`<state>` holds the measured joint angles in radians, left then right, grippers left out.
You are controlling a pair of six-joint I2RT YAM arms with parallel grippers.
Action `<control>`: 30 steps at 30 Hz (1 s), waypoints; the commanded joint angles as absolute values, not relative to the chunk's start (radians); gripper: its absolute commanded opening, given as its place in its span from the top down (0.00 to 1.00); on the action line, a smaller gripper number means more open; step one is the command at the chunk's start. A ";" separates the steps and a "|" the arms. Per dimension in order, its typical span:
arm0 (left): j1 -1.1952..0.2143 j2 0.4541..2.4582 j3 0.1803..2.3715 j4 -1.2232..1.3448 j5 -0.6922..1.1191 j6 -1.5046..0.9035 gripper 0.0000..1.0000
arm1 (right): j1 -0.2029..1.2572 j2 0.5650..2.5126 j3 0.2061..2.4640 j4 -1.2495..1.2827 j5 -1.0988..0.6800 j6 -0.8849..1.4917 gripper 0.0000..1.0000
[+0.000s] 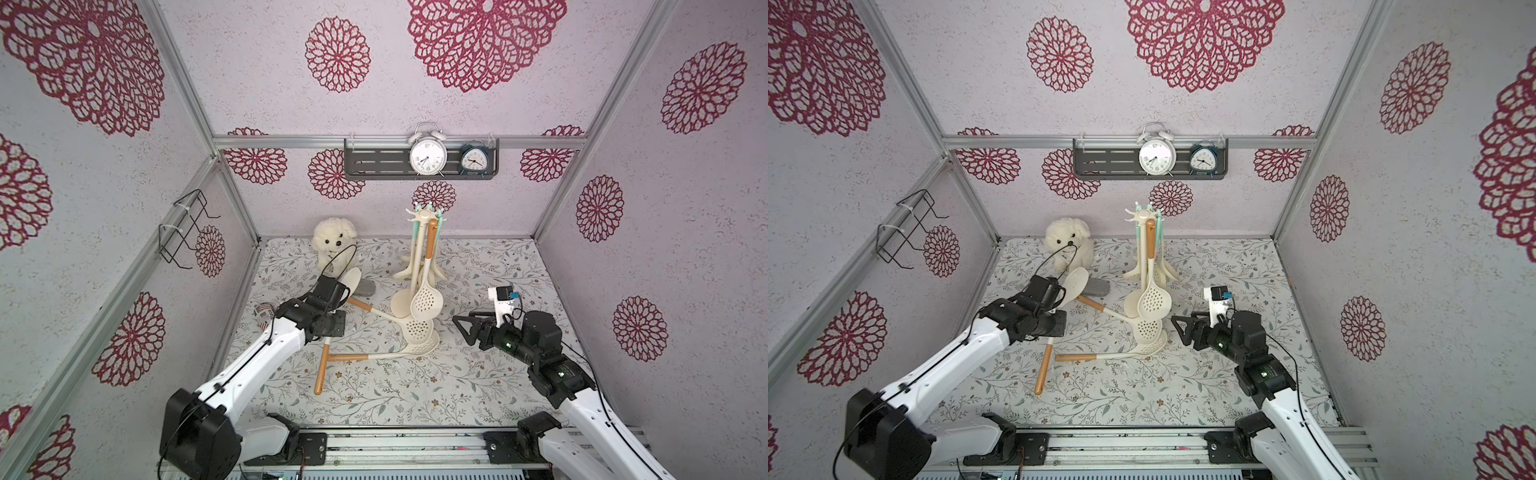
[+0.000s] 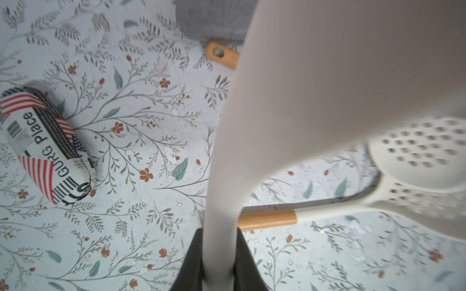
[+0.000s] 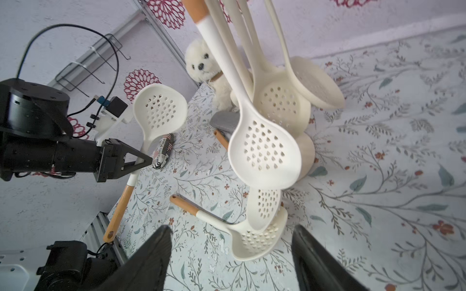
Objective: Hang the skimmer on the kitchen utensil rack
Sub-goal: Pick up the skimmer from the center of the board.
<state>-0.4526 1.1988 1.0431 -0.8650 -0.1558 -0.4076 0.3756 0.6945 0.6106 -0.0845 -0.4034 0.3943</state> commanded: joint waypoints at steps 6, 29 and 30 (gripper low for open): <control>-0.476 0.974 1.145 -0.863 0.385 -0.279 1.00 | 0.372 0.812 0.936 -0.137 -0.712 0.110 0.13; -0.648 1.137 1.339 -0.931 0.615 -0.090 1.00 | 0.570 1.252 1.533 -0.493 -0.805 -0.205 0.23; -0.652 1.142 1.344 -0.935 0.619 -0.086 1.00 | 0.574 1.262 1.544 -0.504 -0.811 -0.208 0.26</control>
